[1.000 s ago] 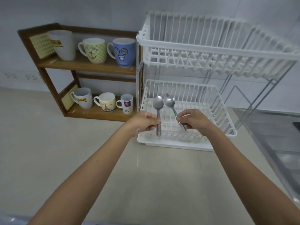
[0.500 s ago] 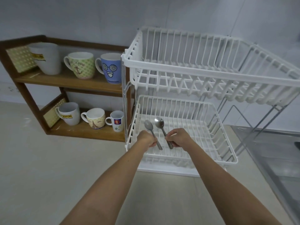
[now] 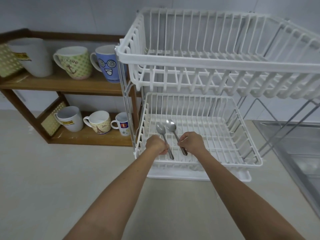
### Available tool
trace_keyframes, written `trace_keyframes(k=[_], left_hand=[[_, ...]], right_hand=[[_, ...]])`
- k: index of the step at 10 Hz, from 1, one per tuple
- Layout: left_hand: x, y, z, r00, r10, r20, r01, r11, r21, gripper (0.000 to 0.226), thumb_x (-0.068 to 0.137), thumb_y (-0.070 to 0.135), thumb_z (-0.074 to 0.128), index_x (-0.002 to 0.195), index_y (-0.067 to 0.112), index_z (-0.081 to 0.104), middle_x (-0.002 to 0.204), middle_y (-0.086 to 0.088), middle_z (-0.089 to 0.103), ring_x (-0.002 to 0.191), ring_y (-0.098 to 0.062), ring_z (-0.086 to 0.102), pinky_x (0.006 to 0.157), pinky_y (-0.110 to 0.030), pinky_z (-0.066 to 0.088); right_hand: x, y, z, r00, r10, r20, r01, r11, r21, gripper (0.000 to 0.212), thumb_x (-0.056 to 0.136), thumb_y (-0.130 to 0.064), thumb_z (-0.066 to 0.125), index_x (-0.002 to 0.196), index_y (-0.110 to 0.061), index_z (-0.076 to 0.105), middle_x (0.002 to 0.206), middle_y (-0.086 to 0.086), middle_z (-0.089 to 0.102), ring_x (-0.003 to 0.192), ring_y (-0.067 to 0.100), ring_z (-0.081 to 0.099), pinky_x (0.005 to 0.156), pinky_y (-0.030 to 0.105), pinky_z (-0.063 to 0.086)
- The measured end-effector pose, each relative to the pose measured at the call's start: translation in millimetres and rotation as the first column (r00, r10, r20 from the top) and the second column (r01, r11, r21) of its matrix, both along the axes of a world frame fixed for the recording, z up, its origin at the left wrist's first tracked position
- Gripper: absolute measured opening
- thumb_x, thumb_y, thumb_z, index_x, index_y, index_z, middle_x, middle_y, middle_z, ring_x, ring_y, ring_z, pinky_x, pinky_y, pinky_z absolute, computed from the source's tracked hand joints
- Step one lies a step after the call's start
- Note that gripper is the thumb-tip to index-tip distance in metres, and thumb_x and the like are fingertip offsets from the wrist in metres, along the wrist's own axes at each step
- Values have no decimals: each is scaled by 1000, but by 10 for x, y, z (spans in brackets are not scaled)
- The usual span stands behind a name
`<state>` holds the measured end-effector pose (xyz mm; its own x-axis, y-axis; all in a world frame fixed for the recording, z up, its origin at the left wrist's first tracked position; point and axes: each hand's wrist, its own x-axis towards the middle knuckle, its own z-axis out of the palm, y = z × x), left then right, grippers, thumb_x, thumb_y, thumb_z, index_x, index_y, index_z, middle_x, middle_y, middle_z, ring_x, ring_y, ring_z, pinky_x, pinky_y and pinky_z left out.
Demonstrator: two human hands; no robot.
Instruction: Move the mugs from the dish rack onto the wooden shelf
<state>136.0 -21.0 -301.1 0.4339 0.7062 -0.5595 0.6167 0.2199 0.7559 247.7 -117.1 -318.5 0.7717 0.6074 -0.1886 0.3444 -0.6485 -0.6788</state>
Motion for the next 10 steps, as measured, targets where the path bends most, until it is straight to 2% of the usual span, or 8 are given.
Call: trace_keyframes(k=[1, 2, 3, 4, 5, 6, 8, 10], left_hand=[[23, -1, 58, 999, -14, -44, 15, 1000, 6, 9, 85, 0, 66, 86, 1, 57, 79, -16, 67, 51, -20, 60, 48, -26, 54], [33, -9, 95, 998, -28, -57, 28, 1000, 9, 7, 86, -1, 65, 86, 1, 57, 74, -15, 66, 49, -20, 60, 42, -25, 51], [1, -24, 114, 998, -42, -44, 43, 999, 27, 8, 85, -1, 65, 87, 0, 58, 78, -16, 67, 53, -22, 63, 51, -28, 57], [-53, -17, 97, 995, -96, -32, 99, 990, 98, 9, 85, 0, 67, 84, 0, 58, 89, -20, 69, 67, -26, 66, 70, -37, 60], [-154, -9, 136, 979, -201, 34, 180, 930, 321, 6, 86, 3, 64, 80, 4, 63, 102, -20, 70, 89, -32, 67, 83, -40, 57], [-258, 8, 199, 949, -309, 68, 232, 828, 511, 5, 86, 9, 63, 88, 6, 66, 101, -13, 70, 96, -27, 65, 83, -28, 51], [-715, -17, 239, 865, -475, 158, 235, 663, 711, 11, 89, 8, 59, 94, 15, 65, 90, 5, 66, 82, -9, 61, 69, -4, 43], [-1285, -230, 92, 858, -497, 131, 130, 457, 880, 17, 88, 2, 57, 100, 12, 65, 97, -1, 68, 89, -10, 61, 79, -21, 51]], right_hand=[[-2, -21, 1, 1000, 5, 4, -5, 1000, 14, 18, 75, -18, 78, 90, -10, 72, 91, 9, 72, 83, 24, 69, 79, 39, 58], [-5, -31, 14, 1000, -2, -5, 2, 1000, 21, 20, 76, -17, 78, 92, -8, 72, 93, 10, 73, 86, 25, 69, 81, 40, 58], [-19, -44, 39, 1000, -4, -9, 5, 1000, 24, 21, 76, -16, 78, 94, -6, 72, 96, 11, 73, 88, 26, 68, 82, 40, 57], [-40, -58, 68, 1000, -1, -1, 1, 1000, 21, 23, 78, -17, 76, 97, -6, 72, 99, 9, 72, 90, 25, 67, 84, 38, 56], [-115, -107, 153, 997, 3, 72, -2, 1000, -7, 15, 86, -21, 67, 95, -11, 73, 97, 7, 73, 90, 23, 67, 75, 29, 52], [-195, -146, 219, 992, 10, 128, -12, 1000, 12, 17, 91, -20, 58, 92, -14, 74, 95, 8, 74, 87, 24, 67, 71, 28, 50], [-578, -253, 360, 956, 66, 285, -106, 986, 129, 24, 93, -18, 51, 100, -12, 73, 100, 11, 73, 87, 29, 67, 78, 37, 55], [-1125, -302, 302, 903, 118, 413, -217, 955, 202, 27, 92, -14, 53, 114, -12, 67, 119, 9, 68, 109, 27, 61, 90, 40, 50]])
